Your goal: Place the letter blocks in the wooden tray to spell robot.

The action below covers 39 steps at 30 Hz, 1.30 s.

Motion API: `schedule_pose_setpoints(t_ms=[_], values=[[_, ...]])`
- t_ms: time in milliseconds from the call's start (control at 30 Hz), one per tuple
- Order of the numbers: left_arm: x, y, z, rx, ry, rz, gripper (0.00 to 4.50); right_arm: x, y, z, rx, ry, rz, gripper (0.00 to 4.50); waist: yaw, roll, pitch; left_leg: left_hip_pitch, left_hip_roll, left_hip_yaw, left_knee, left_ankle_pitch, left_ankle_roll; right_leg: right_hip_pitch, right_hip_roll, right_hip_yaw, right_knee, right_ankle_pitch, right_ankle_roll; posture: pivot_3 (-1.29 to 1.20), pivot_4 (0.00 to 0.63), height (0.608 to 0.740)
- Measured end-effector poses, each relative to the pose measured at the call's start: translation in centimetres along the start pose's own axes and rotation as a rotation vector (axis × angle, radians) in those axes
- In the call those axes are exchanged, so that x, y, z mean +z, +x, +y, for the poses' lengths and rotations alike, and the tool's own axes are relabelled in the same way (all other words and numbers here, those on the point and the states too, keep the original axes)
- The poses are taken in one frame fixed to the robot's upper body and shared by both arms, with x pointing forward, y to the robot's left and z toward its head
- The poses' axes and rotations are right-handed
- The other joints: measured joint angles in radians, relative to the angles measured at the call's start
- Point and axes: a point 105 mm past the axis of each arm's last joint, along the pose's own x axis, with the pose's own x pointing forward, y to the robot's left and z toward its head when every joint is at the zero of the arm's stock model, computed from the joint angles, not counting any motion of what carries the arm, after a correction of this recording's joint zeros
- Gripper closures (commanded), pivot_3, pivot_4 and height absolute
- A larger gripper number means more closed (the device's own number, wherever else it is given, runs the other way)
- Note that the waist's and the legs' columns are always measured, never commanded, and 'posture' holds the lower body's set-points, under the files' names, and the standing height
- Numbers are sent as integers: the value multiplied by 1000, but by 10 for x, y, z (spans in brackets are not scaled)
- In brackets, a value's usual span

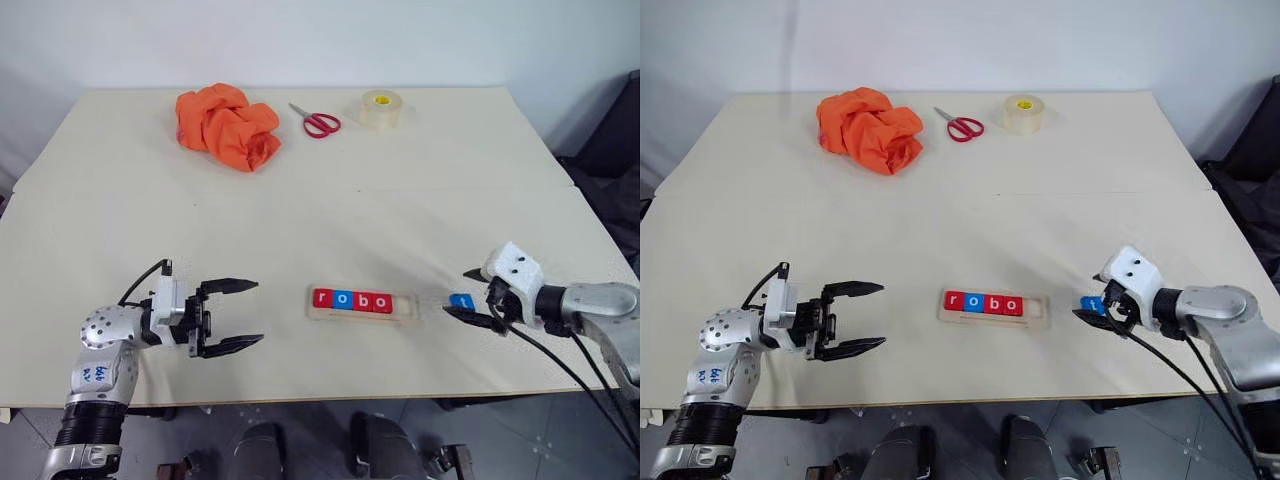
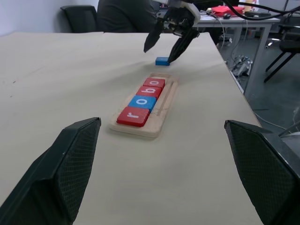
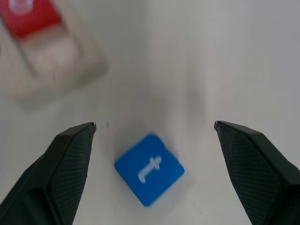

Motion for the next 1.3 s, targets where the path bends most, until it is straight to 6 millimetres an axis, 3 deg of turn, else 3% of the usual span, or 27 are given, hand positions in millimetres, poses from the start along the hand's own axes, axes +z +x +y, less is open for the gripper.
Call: schedule_pose_setpoints(t_ms=[200, 233, 333, 533, 1000, 1133, 1300], values=[[1, -5, -7, 39, -5, 9, 0, -1, 2, -9, 39, -47, 23, 270, 1, 0, 0, 0, 0, 0, 1, 0, 0, 1, 0, 0, 0, 0, 0, 0, 150, 740], [0, -6, -8, 42, -11, 11, 0, -1, 2, -11, 38, -50, 26, 437, 2, 0, 0, 0, 0, 0, 1, 0, 0, 1, -1, 0, 0, 0, 1, 0, 150, 740], [-1, -7, -9, 60, -18, 13, 0, -2, 3, -10, 57, -74, 25, 1142, 3, 0, 0, 0, 0, 0, 2, 0, 0, 1, -1, 0, 0, 1, 1, 0, 150, 740], [0, -7, -8, 70, -14, 12, 0, 0, 5, -8, 89, -135, 25, 3111, 1, 0, 0, 1, 0, 0, 2, 0, 0, 1, -1, 0, 1, 1, 1, 0, 150, 740], [5, -3, -3, 67, 6, -1, 0, 10, 9, -10, 85, -64, 8, 3115, 0, 0, 0, 1, 0, 0, 2, 0, -1, 0, -1, 0, 1, 1, 1, 0, 150, 740], [4, -2, -3, 63, 2, -5, 0, 29, 17, 1, 107, 2, -52, 3115, 0, 0, 0, 0, 0, 0, 2, 0, -1, 0, -1, 0, 1, 1, 1, 0, 150, 740], [3, -2, -3, 60, 2, -6, 0, 67, 18, 17, 94, 32, -149, 3115, 2, 0, 0, 0, 0, 0, 2, 0, -1, 0, -1, 0, 1, 0, 0, 0, 150, 740]])
